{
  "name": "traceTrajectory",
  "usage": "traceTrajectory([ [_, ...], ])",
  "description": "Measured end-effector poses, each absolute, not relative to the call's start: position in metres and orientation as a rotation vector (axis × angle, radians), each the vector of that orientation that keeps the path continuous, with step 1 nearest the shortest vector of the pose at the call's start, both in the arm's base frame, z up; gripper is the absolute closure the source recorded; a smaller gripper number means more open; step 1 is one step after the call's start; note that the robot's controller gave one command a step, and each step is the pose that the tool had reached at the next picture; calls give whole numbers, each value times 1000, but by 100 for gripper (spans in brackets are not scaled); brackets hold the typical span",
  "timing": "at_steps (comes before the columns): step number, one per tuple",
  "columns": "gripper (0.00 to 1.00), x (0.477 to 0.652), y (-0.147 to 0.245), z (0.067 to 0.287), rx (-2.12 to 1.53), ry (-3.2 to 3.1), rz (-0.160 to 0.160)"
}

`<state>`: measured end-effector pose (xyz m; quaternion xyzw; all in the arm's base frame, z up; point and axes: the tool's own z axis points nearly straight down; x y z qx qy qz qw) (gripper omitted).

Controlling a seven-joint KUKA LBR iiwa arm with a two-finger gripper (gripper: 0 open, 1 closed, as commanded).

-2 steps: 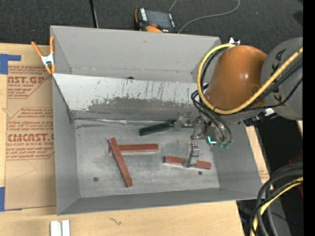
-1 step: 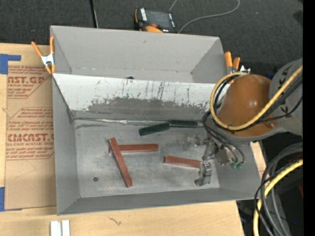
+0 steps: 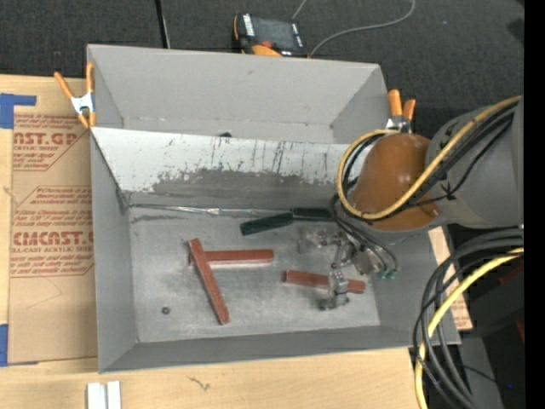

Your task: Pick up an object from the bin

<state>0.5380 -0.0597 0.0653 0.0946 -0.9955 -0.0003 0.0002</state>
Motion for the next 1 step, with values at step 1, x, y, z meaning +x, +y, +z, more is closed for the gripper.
traceTrajectory([
  [1,100,538,-59,70,296,-3130,0],
])
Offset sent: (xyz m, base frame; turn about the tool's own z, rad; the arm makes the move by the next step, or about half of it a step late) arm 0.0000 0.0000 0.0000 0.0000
